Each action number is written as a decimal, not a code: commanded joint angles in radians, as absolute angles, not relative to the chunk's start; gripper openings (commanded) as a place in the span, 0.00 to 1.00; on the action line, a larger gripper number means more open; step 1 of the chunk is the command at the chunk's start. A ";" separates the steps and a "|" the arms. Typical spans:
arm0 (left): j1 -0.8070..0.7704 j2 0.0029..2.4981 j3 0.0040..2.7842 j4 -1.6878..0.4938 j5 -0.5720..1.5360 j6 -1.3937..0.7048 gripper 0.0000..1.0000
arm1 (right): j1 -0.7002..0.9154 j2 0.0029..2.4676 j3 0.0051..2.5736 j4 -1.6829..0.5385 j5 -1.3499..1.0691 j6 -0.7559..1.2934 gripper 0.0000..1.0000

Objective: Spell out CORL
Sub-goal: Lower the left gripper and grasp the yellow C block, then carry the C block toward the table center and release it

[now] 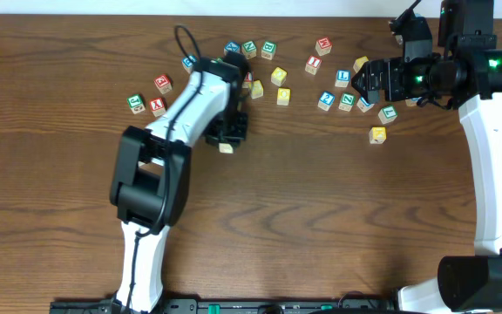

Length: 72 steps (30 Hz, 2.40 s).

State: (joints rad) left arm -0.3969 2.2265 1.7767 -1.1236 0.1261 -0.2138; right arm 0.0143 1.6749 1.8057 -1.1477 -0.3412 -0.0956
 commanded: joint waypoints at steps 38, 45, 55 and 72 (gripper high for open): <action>-0.456 2.197 1.635 -0.854 0.033 -0.305 0.28 | 0.014 1.676 1.830 -1.149 -0.350 -0.102 0.99; -0.456 2.197 1.635 -0.847 0.032 -0.359 0.28 | 0.014 1.676 1.830 -1.149 -0.350 -0.102 0.99; -0.456 2.197 1.633 -0.850 -0.046 -0.334 0.28 | 0.014 1.676 1.830 -1.149 -0.350 -0.102 0.99; -0.456 2.197 1.633 -0.865 0.040 -0.337 0.29 | 0.014 1.676 1.830 -1.149 -0.350 -0.102 0.99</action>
